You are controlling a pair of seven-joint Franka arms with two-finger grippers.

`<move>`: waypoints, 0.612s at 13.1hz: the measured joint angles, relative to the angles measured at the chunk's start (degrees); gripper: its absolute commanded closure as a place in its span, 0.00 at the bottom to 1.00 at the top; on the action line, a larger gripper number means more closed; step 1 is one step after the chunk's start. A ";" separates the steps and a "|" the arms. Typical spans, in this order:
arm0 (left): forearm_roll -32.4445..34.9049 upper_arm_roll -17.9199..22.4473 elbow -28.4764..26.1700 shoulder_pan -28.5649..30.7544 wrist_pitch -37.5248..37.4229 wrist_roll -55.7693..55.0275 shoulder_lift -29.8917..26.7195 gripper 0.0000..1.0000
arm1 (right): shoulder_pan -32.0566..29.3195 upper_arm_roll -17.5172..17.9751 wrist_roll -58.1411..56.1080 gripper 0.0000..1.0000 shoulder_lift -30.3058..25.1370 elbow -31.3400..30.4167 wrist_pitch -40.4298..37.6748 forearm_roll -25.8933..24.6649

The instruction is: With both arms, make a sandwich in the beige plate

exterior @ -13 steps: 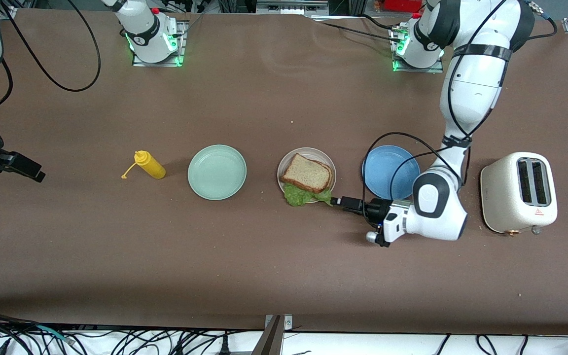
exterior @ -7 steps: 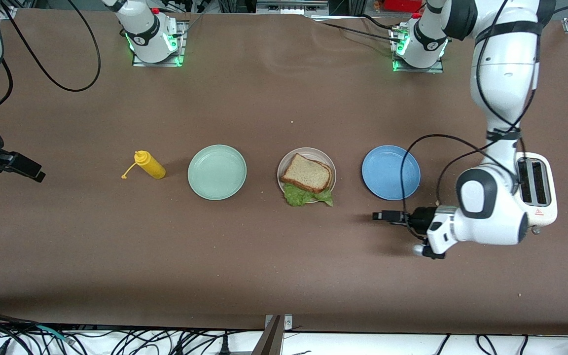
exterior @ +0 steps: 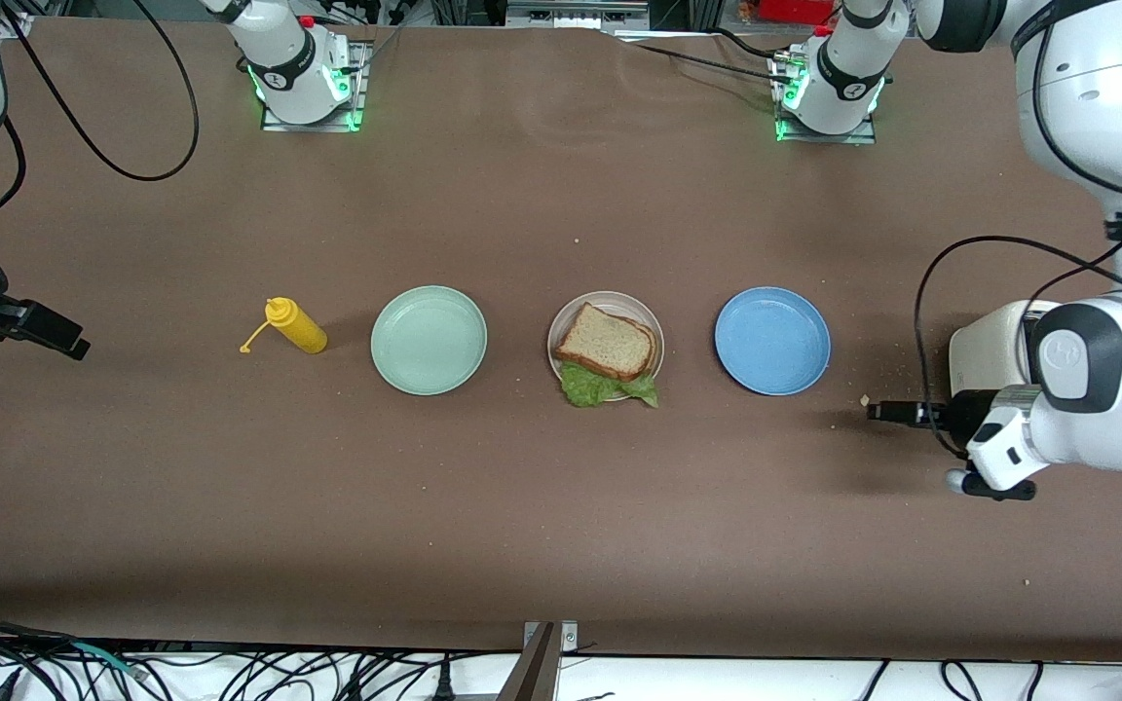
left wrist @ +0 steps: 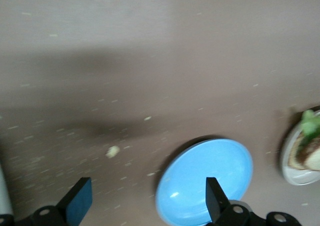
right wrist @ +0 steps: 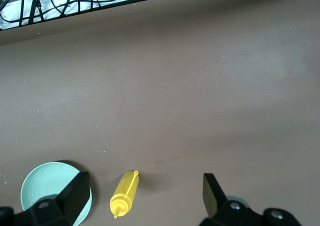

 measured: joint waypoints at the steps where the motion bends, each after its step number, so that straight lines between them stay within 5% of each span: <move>1: 2.95 -0.07 0.00 -0.13 -0.20 -0.02 -0.88 0.00 | 0.00 0.00 0.00 0.00 0.00 0.00 0.00 0.00; 8: 15.75 -0.52 0.09 -0.97 -4.77 -0.39 -6.83 0.00 | 0.02 0.11 1.66 0.00 0.00 0.00 0.00 -0.01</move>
